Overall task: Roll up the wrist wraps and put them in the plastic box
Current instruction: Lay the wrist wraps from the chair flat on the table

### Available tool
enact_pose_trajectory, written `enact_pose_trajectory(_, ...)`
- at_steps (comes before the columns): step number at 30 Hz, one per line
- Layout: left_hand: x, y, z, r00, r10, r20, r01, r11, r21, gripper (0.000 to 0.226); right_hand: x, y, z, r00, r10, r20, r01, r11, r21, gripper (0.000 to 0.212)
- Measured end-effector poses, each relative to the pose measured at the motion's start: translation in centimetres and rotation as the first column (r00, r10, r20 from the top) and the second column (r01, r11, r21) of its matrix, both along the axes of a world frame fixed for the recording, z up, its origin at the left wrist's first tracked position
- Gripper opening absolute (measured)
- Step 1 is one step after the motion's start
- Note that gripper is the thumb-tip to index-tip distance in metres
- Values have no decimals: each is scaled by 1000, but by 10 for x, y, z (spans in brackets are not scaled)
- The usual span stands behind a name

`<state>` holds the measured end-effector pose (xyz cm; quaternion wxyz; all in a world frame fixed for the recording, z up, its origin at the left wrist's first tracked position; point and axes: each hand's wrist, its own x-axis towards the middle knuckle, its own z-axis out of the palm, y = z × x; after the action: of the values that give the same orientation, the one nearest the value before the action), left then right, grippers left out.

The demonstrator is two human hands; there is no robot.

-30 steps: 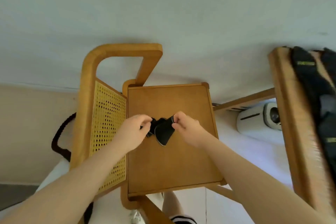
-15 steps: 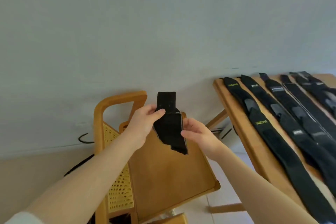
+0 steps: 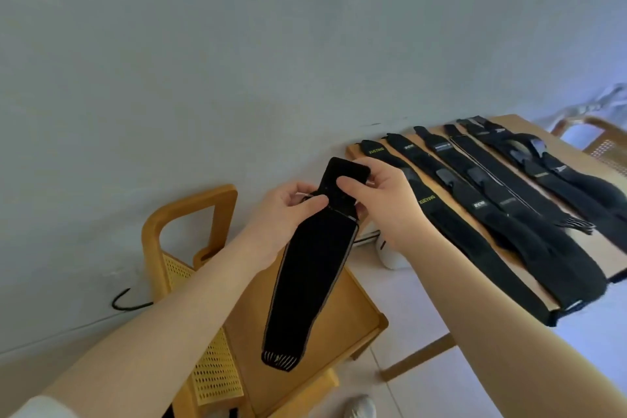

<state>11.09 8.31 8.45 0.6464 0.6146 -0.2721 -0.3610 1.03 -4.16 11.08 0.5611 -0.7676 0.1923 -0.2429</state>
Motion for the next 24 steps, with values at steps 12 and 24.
enact_pose_trajectory(12,-64,-63,16,756,-509,-412,420,860,-291,18,-81,-44,10,991,133,26,-136,982,135,32)
enact_pose_trajectory(24,-221,-202,4,782,-498,-376,510,857,-75,23,-257,-185,-18,980,-43,-192,129,878,460,29)
